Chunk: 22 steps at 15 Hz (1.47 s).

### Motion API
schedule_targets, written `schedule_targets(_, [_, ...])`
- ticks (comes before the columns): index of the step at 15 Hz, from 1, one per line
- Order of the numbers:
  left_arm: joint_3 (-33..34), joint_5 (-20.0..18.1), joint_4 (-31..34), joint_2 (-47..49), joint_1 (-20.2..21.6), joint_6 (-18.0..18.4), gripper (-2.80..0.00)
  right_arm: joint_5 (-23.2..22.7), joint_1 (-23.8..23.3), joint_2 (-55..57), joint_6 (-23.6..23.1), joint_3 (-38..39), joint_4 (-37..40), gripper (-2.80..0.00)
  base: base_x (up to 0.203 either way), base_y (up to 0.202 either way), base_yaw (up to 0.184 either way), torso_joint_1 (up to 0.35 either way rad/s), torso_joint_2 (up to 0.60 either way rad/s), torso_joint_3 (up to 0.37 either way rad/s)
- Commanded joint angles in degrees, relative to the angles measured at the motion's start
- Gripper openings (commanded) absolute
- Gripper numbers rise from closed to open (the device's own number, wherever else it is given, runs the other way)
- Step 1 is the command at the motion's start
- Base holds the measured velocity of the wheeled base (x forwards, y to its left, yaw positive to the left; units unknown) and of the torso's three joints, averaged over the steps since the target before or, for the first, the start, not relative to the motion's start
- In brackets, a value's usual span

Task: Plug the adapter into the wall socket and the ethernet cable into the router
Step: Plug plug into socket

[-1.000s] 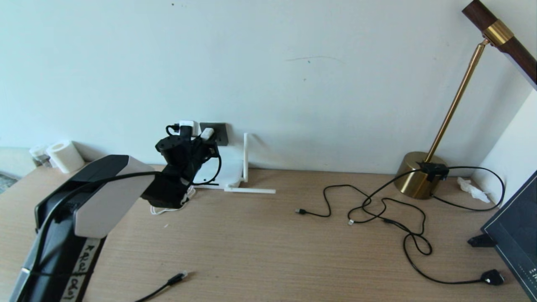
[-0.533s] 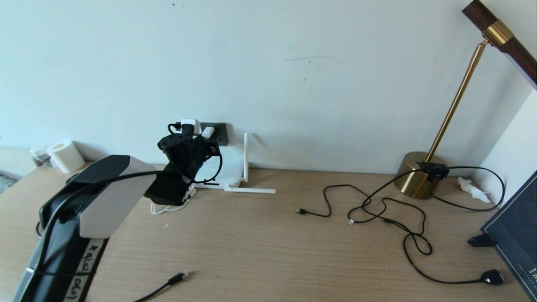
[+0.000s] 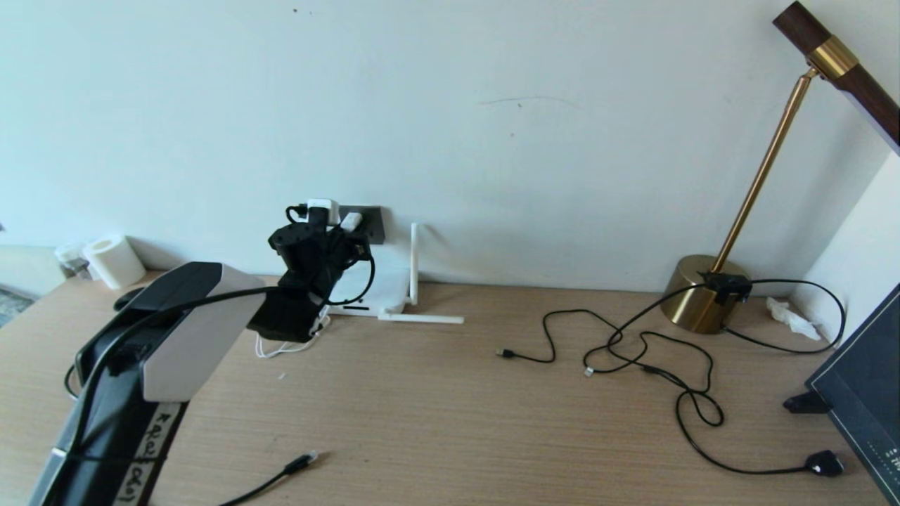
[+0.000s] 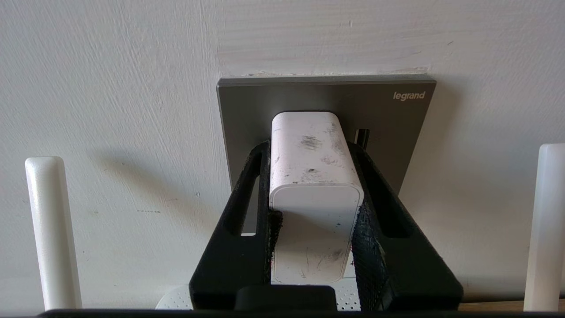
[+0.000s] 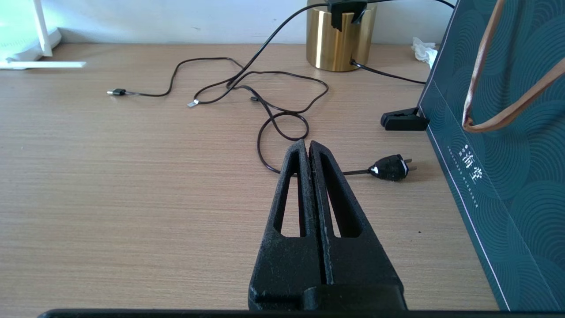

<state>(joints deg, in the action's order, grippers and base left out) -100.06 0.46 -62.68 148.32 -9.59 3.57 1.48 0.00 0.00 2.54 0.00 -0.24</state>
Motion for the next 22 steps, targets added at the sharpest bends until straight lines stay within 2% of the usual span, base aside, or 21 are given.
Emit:
schedule_targets(1, [-0.31, -0.02, -0.43, 0.22, 0.01, 0.03, -2.8, 0.02, 0.0, 0.0, 0.01, 0.0, -0.02, -2.8, 0.0, 0.0, 0.0, 0.0, 0.0, 0.0])
schedule_targets(10, [-0.31, -0.02, 0.59, 0.31, 0.1, 0.03, -2.8, 0.02, 0.0, 0.0, 0.01, 0.0, -0.02, -2.8, 0.0, 0.0, 0.0, 0.0, 0.0, 0.0])
schedule_targets(15, [-4.0, 0.06, 1.38, 2.29, 0.1, 0.03, -2.8, 0.02, 0.0, 0.0, 0.01, 0.0, -0.02, -2.8, 0.0, 0.0, 0.0, 0.0, 0.0, 0.0])
schedule_targets(22, [-4.18, 0.06, 2.12, 2.33, 0.1, -0.05, -2.8, 0.02, 0.0, 0.0, 0.01, 0.0, -0.02, -2.8, 0.0, 0.0, 0.0, 0.0, 0.0, 0.0])
